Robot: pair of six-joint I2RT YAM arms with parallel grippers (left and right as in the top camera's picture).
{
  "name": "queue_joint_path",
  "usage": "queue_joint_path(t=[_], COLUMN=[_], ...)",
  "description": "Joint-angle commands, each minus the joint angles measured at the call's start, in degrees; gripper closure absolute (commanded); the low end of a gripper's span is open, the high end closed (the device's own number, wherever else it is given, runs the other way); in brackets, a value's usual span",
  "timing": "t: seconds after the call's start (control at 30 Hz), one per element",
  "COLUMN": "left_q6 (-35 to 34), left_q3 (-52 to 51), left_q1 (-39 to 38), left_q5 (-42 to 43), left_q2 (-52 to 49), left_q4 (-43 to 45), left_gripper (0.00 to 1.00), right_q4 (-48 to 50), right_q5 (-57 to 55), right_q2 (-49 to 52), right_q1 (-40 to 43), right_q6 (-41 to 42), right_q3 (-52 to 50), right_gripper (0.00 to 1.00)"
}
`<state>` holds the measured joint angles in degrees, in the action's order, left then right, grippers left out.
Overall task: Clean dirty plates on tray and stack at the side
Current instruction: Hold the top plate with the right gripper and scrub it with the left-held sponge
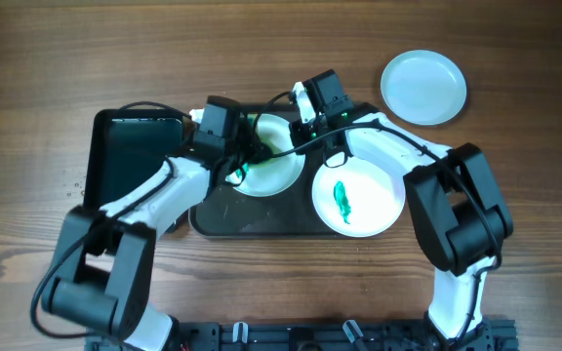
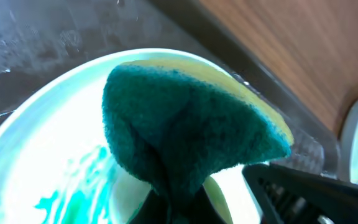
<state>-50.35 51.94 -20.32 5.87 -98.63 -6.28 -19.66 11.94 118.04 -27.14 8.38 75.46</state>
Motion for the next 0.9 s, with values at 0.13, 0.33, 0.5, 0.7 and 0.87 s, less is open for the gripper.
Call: queue_joint_path(t=[0.13, 0.33, 0.5, 0.7, 0.87], left_q6=[-1.22, 10.99, 11.21, 13.84, 14.14], left_q3=[0.02, 0.02, 0.15, 1.44, 1.42], left_q1=[-0.09, 1.92, 3.15, 2.64, 2.64], left_q5=[-2.12, -14.19, -20.70, -20.48, -7.61], left_q2=[-7.56, -7.56, -6.25, 2.95, 6.97], left_q4=[4.42, -4.31, -9.73, -12.24, -13.25], left_gripper=[0.96, 0.96, 0.96, 0.96, 0.96], right_q4=[1.77, 1.64, 1.99, 1.81, 2.32], right_q5=[2.08, 2.05, 2.03, 1.38, 1.40], right_q2=[1.62, 1.66, 1.66, 1.66, 1.66], right_q1=[-0.02, -0.02, -0.02, 0.00, -0.02], right_q6=[0.68, 0.61, 0.61, 0.55, 0.57], right_q3=[-0.22, -0.22, -0.22, -0.22, -0.22], right_gripper=[0.96, 0.96, 0.96, 0.95, 0.95])
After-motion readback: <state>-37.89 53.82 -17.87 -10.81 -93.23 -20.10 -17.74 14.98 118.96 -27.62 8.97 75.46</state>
